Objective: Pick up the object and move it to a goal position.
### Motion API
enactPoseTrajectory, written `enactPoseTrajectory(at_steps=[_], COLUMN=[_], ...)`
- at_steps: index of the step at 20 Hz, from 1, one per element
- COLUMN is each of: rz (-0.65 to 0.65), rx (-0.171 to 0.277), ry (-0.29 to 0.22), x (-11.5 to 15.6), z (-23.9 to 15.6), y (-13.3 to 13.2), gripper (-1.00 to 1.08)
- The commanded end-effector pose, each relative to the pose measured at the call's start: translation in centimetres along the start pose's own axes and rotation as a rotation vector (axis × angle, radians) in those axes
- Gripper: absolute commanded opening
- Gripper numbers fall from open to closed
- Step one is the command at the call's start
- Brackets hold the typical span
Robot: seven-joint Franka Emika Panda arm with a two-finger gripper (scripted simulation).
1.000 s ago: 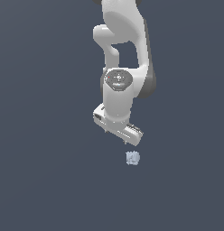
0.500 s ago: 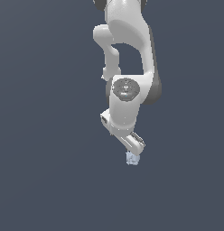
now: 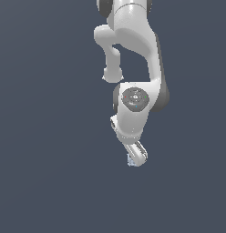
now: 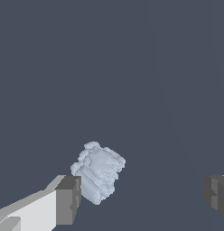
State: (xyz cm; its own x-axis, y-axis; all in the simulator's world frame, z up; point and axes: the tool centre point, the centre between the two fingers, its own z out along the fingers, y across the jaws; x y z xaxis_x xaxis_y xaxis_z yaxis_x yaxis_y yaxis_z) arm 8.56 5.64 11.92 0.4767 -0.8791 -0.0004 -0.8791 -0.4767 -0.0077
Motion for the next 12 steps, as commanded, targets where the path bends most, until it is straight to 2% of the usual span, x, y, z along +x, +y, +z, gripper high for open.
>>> enactPoseTrajectory(at_steps=[1,12], rz=[0.061,0.313], rx=[-0.001,-0.005], ry=[0.000,0.000], x=[-0.3,-1.9], z=[0.4,2.1], y=[-0.6,-2.8], gripper=[1.00,1.00])
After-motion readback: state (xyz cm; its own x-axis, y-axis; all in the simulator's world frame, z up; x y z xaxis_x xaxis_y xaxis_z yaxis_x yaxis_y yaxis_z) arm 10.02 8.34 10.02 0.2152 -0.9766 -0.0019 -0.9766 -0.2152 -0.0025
